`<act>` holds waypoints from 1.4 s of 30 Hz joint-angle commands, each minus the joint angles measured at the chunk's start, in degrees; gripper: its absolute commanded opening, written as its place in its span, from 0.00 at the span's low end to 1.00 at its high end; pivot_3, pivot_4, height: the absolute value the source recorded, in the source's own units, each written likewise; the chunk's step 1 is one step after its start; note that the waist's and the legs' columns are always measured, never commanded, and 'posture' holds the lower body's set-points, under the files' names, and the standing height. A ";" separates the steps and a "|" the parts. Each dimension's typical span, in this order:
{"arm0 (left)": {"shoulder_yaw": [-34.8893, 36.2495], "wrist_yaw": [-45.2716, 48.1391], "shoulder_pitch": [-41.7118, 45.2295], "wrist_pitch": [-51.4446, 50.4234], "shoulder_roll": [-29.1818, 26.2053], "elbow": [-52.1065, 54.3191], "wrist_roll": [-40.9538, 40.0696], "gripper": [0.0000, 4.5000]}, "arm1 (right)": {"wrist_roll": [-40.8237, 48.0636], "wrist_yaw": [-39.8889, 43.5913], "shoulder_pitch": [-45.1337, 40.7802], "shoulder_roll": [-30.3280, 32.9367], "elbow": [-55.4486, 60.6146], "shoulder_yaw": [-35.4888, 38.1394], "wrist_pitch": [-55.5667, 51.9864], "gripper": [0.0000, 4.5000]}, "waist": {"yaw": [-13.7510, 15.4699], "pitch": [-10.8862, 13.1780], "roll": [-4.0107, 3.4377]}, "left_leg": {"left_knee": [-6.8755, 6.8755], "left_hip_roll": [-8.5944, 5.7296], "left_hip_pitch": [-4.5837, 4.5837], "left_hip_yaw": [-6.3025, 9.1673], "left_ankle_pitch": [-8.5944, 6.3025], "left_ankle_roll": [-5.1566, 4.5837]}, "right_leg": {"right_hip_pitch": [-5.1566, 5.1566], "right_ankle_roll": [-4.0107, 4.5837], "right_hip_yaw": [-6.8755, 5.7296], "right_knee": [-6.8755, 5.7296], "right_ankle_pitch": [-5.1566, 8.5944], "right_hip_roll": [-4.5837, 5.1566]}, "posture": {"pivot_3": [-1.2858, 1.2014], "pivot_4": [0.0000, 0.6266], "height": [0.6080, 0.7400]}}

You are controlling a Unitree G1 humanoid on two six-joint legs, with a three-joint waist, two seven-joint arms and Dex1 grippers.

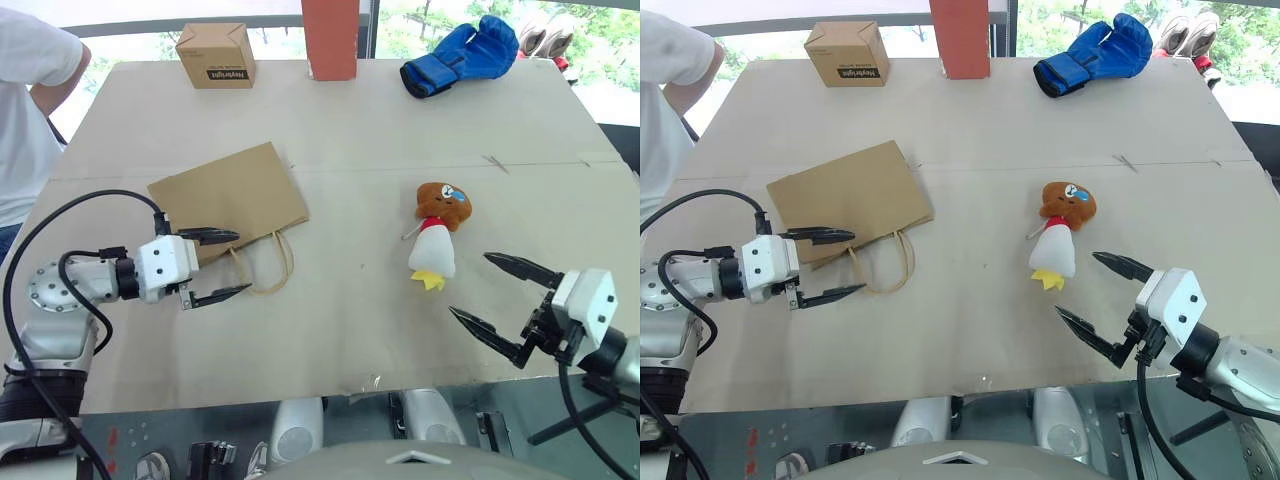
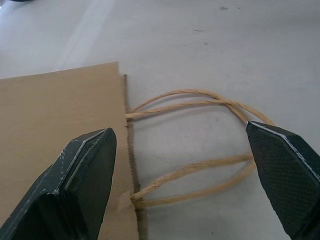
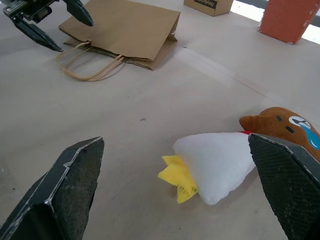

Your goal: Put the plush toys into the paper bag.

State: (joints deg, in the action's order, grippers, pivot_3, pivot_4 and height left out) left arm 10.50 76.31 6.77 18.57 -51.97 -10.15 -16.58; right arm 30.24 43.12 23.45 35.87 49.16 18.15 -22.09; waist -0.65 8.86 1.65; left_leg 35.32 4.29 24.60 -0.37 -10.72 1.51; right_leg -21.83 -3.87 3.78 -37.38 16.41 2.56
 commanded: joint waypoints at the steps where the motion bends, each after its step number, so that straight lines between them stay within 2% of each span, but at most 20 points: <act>1: -0.87 3.64 1.53 3.08 -1.52 -2.30 -0.89 0.99 | 0.13 -0.74 0.33 0.03 2.45 0.26 1.47 1.00 | -0.01 0.00 0.00 | 0.04 0.00 -0.02 0.00 0.00 0.00 | 0.00 0.00 0.00 -0.08 0.00 0.00 | 0.52 0.24 1.00; 12: -5.95 2.47 8.16 11.11 0.75 -9.78 4.13 0.99 | -0.72 -2.13 1.47 -0.05 2.90 0.25 2.34 1.00 | 0.04 -0.01 0.01 | 0.18 0.01 -0.08 -0.01 0.03 0.00 | 0.01 -0.03 0.01 -0.38 0.02 -0.01 | 0.52 0.24 1.00; 13: -6.43 2.83 8.62 11.41 0.90 -10.23 4.01 0.87 | -0.96 -2.24 1.49 -0.05 2.86 0.20 2.52 1.00 | 0.04 -0.01 0.01 | 0.18 0.01 -0.09 -0.01 0.03 0.00 | 0.01 -0.03 0.01 -0.38 0.02 -0.01 | 0.52 0.24 1.00; 16: -8.00 4.08 9.61 12.42 1.22 -11.18 3.68 0.62 | -1.69 -2.50 1.35 -0.01 2.56 -0.13 3.02 1.00 | 0.01 -0.01 0.01 | 0.19 0.01 -0.10 -0.01 0.03 0.00 | 0.01 -0.04 0.01 -0.43 0.02 -0.01 | 0.52 0.24 1.00; 19: -9.03 5.10 10.07 13.27 1.63 -11.53 3.00 0.26 | -2.47 -2.80 0.94 0.00 2.27 -0.55 3.35 1.00 | 0.00 -0.01 0.01 | 0.19 0.01 -0.10 -0.01 0.03 0.00 | 0.01 -0.07 0.01 -0.46 0.03 -0.02 | 0.52 0.24 1.00; 21: -8.65 4.48 9.87 9.01 2.59 -10.04 0.77 0.02 | -3.98 -4.13 0.22 -0.17 2.15 -1.61 3.05 1.00 | -0.01 -0.01 0.01 | 0.19 0.01 -0.11 0.00 0.03 0.00 | 0.01 -0.09 0.01 -0.48 0.02 -0.03 | 0.52 0.24 1.00; 22: -8.41 4.23 9.60 6.27 3.04 -8.82 -0.71 0.01 | -4.33 -4.66 -0.28 -0.21 2.09 -2.37 2.64 1.00 | -0.01 -0.01 0.01 | 0.20 0.01 -0.11 0.00 0.03 0.00 | 0.01 -0.10 0.01 -0.49 0.02 -0.04 | 0.52 0.24 1.00; 23: -7.72 2.05 9.29 -1.32 4.03 -5.50 -4.46 0.00 | -2.92 -5.74 -1.43 -0.61 2.06 -3.44 0.72 0.91 | -0.01 -0.01 0.01 | 0.25 0.01 -0.10 0.01 0.03 0.00 | 0.01 -0.11 0.01 -0.53 0.02 -0.04 | 0.52 0.24 1.00; 25: -7.17 -4.01 9.14 -17.96 6.24 4.21 -14.11 0.00 | -1.88 -8.41 -6.02 -1.94 1.67 -8.47 -2.98 0.82 | -0.07 0.00 0.04 | 0.30 0.02 -0.08 0.02 0.03 0.00 | 0.02 -0.10 0.01 -0.53 0.03 -0.04 | 0.52 0.24 1.00; 27: -6.50 -8.64 9.08 -28.73 7.80 11.09 -20.26 0.00 | -3.10 -10.99 -11.27 -3.65 0.27 -13.58 -5.92 0.62 | -0.13 0.06 -0.03 | 0.64 0.07 0.06 0.09 0.02 0.00 | 0.02 -0.10 -0.02 -0.66 0.03 -0.06 | 0.52 0.24 1.00; 31: -5.20 -15.34 8.83 -41.07 10.43 20.35 -28.28 0.00 | -7.40 -14.78 -22.86 -7.84 -5.32 -23.87 -9.51 0.17 | -0.59 0.05 0.00 | 0.79 0.08 0.01 0.16 0.02 0.00 | 0.11 -0.11 0.02 -0.70 0.02 -0.17 | 0.52 0.24 1.00; 32: -5.51 -17.27 9.01 -43.28 11.67 22.97 -30.05 0.00 | -9.73 -14.96 -28.49 -10.58 -10.47 -28.02 -9.06 0.04 | -0.60 0.06 -0.03 | 0.80 0.10 0.00 0.20 0.02 -0.01 | 0.11 -0.11 0.02 -0.70 0.01 -0.22 | 0.52 0.24 1.00; 33: -5.64 -18.59 9.16 -44.89 12.55 24.76 -31.13 0.00 | -11.33 -15.05 -32.31 -12.48 -14.14 -30.77 -8.62 0.01 | -0.85 0.06 -0.02 | 0.82 0.10 0.02 0.28 0.03 -0.01 | 0.12 -0.10 0.03 -0.71 0.01 -0.26 | 0.52 0.24 1.00; 38: -5.55 -24.89 11.32 -50.17 17.35 29.82 -34.64 0.00 | -14.96 -10.61 -45.46 -20.25 -34.99 -37.02 -2.93 0.01 | -0.13 0.10 -0.08 | 0.90 0.11 0.11 0.78 0.03 0.00 | 0.16 -0.27 0.10 -0.77 -0.11 -0.67 | 0.52 0.24 1.00; 42: -3.73 -30.09 12.67 -52.58 20.12 31.32 -37.36 0.00 | -15.67 -6.19 -49.92 -25.03 -47.55 -39.31 1.97 0.01 | -0.15 0.11 -0.09 | 0.88 0.11 0.16 0.79 0.02 -0.01 | 0.17 -0.29 0.09 -0.75 -0.11 -0.68 | 0.52 0.24 1.00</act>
State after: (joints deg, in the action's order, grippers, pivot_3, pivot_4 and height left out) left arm 4.57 48.23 18.33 -33.36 -32.24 18.24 -51.85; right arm 14.64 34.62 -25.20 12.10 4.34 -20.47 -23.24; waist -0.79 8.97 1.56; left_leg 36.20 4.40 24.76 0.43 -10.71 1.50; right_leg -21.67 -4.16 3.88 -38.14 16.29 1.88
